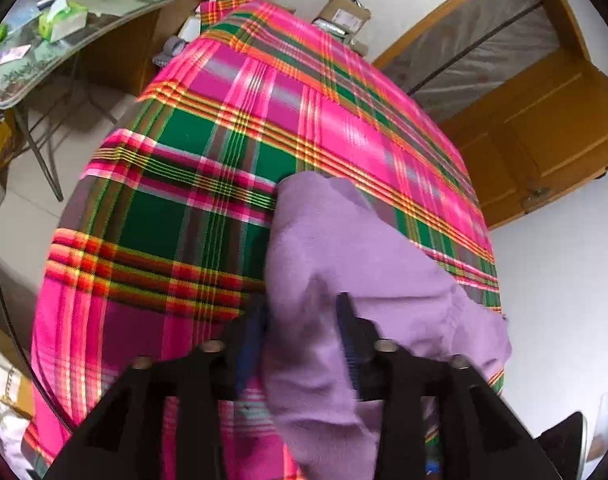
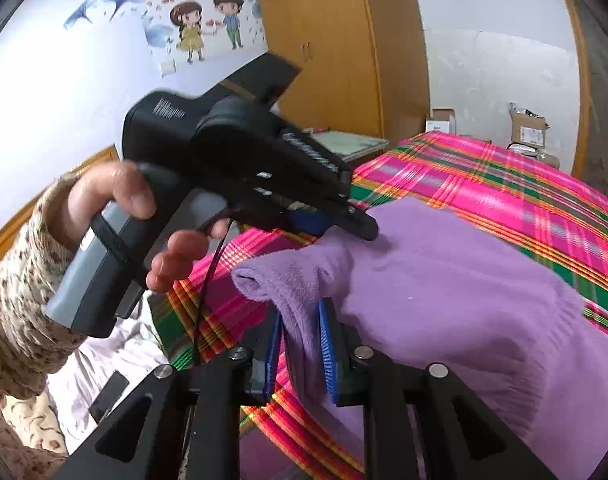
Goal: Fold clothes
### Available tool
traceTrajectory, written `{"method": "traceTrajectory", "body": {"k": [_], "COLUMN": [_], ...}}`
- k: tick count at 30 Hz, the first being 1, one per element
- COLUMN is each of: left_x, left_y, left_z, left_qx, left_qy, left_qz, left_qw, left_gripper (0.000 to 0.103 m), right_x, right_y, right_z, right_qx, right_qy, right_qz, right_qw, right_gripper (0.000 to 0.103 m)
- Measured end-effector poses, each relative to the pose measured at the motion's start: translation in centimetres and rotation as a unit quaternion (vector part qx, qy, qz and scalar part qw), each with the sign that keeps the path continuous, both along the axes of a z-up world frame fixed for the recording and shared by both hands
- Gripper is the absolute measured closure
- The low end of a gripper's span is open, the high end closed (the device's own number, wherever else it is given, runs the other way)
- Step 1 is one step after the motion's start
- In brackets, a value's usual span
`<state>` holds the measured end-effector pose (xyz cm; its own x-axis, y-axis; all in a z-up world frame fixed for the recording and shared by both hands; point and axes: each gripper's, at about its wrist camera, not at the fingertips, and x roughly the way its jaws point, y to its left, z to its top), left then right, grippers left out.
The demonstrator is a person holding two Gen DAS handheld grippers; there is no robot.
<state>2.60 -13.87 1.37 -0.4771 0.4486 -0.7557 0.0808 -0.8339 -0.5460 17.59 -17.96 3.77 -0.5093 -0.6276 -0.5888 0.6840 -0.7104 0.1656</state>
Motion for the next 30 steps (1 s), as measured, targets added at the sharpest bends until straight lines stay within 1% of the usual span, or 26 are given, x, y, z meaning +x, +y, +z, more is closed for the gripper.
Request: {"method": "traceTrajectory", "body": {"k": [3, 6, 8, 11, 12, 13, 15, 20, 22, 25, 28, 30], "left_x": [1.2, 2.7, 3.2, 3.2, 3.1, 3.0, 2.6, 1.4, 0.9, 0.1, -1.0, -1.3], "left_y": [0.7, 1.8, 2.7, 5.6, 6.7, 7.8, 10.1, 14.9, 16.8, 19.3, 21.6, 22.9], "left_z": [1.3, 3.0, 3.8, 4.6, 4.7, 4.9, 4.8, 4.2, 3.8, 3.1, 2.5, 2.0], "left_qx": [-0.013, -0.028, -0.034, -0.039, -0.040, -0.042, -0.042, -0.045, -0.047, -0.052, -0.075, -0.077], "left_qy": [0.015, 0.041, 0.060, 0.075, 0.077, 0.080, 0.082, 0.071, 0.066, 0.058, 0.060, 0.055], "left_qz": [-0.001, -0.006, -0.017, -0.050, -0.063, -0.080, -0.109, -0.159, -0.177, -0.205, -0.229, -0.246], "left_qw": [0.9998, 0.9988, 0.9975, 0.9952, 0.9942, 0.9927, 0.9898, 0.9838, 0.9809, 0.9756, 0.9686, 0.9645], "left_gripper": [0.061, 0.061, 0.061, 0.061, 0.061, 0.058, 0.058, 0.058, 0.058, 0.058, 0.058, 0.058], "right_x": [1.5, 2.0, 2.0, 1.5, 1.3, 1.5, 1.5, 1.4, 1.5, 1.6, 1.7, 1.7], "right_y": [1.9, 4.8, 7.1, 11.3, 12.8, 14.3, 17.3, 24.1, 26.3, 28.4, 30.5, 31.8], "right_z": [1.1, 2.0, 2.2, 2.0, 1.8, 1.5, 0.8, -1.1, -1.7, -2.4, -3.2, -3.6], "right_qx": [-0.025, -0.035, -0.038, -0.034, -0.032, -0.031, -0.032, -0.021, -0.024, -0.011, -0.005, -0.004], "right_qy": [0.004, 0.014, 0.015, 0.013, 0.011, 0.008, -0.007, -0.037, -0.046, -0.053, -0.062, -0.064], "right_qz": [-0.020, -0.057, -0.089, -0.148, -0.171, -0.193, -0.235, -0.333, -0.358, -0.390, -0.413, -0.428], "right_qw": [0.999, 0.998, 0.995, 0.988, 0.985, 0.981, 0.972, 0.942, 0.932, 0.919, 0.909, 0.902], "right_gripper": [0.077, 0.077, 0.076, 0.075, 0.075, 0.075, 0.075, 0.075, 0.075, 0.075, 0.075, 0.075]}}
